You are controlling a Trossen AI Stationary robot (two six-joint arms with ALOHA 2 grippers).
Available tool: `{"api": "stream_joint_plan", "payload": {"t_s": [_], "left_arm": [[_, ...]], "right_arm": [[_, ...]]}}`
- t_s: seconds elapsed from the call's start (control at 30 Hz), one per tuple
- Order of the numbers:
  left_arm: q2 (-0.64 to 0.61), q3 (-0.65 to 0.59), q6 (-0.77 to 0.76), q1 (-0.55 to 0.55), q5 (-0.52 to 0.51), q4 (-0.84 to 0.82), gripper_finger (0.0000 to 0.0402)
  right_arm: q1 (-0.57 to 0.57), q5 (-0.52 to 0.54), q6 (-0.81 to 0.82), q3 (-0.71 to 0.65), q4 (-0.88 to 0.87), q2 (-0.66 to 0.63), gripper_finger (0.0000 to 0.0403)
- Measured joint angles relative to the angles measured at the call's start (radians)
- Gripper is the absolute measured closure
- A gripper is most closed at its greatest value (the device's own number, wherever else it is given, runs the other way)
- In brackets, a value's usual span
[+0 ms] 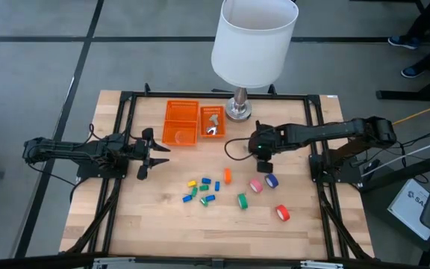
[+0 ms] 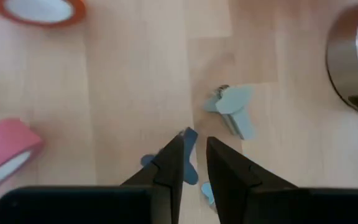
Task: Pick and place Stapler, Stapler remover, tape
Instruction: Put the black staple remover into the right orange basket
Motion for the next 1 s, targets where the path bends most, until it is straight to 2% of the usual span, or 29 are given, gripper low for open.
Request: {"api": "stream_joint_plan", "payload": {"t_s": [0.13,0.57,0.77,1.0], "left_arm": [[0.000,0.000,0.000,0.000,0.000,0.000,0.0233],[0.000,0.000,0.000,0.000,0.000,0.000,0.0233],[0.000,0.000,0.000,0.000,0.000,0.000,0.0233],[0.000,0.000,0.000,0.000,0.000,0.000,0.0233]], "right_arm": [[0.000,-0.054,-0.042,-0.001,-0.006,0.012,0.0329],[0.043,-0.060,0.008,0.000,0.004,0.076,0.0329],[0.060,-0.001,0.015,0.000,0.004,0.096,0.0329],[0.060,0.004,0.020,0.000,0.003,0.096,0.0329]]}}
